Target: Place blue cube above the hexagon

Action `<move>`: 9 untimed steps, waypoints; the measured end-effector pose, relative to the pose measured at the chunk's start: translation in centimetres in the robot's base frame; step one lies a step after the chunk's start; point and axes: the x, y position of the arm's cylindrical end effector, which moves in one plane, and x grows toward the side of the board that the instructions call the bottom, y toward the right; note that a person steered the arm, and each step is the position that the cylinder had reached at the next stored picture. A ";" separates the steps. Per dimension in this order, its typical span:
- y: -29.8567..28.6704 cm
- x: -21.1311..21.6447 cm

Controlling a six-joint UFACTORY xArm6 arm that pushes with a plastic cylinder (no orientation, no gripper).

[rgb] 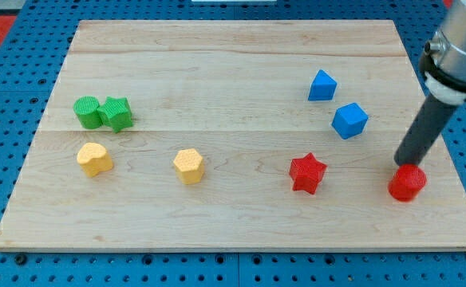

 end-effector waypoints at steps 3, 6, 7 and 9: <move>4.7 -4.4; 5.2 -5.7; 4.9 -5.8; -3.4 -10.6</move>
